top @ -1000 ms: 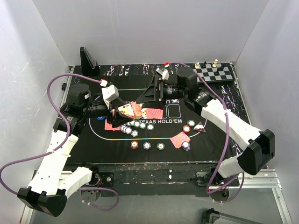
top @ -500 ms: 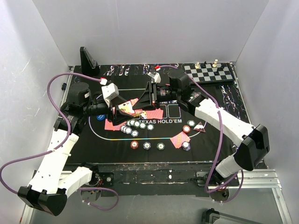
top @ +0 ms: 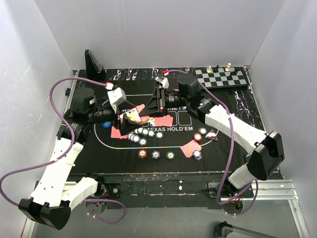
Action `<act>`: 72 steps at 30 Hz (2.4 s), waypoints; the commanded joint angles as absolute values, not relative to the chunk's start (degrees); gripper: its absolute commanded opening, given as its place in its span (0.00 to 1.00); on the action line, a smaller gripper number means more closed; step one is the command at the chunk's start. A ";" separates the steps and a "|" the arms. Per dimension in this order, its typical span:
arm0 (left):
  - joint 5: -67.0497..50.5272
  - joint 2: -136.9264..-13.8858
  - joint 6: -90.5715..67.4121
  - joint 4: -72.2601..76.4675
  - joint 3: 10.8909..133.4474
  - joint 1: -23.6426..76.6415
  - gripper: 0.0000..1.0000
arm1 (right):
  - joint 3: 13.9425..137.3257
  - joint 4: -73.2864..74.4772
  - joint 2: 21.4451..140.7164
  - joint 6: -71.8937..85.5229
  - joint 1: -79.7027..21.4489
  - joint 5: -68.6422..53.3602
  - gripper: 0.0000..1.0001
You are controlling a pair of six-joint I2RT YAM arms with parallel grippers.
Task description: Distribute texas hold em gaming equipment
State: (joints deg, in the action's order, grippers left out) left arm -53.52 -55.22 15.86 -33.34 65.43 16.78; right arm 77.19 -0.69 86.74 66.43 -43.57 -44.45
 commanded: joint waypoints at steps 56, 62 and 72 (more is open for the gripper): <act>-29.27 -60.64 4.13 -42.01 71.28 -6.85 0.98 | 99.66 35.59 115.85 25.05 -54.84 -26.11 0.75; -24.18 -61.17 2.90 -42.10 70.93 -7.21 0.98 | 104.59 40.60 108.65 23.29 -53.62 -22.33 0.79; -14.07 -59.68 0.35 -41.23 64.61 -7.12 0.98 | 81.42 38.33 84.76 25.49 -40.19 -17.14 0.79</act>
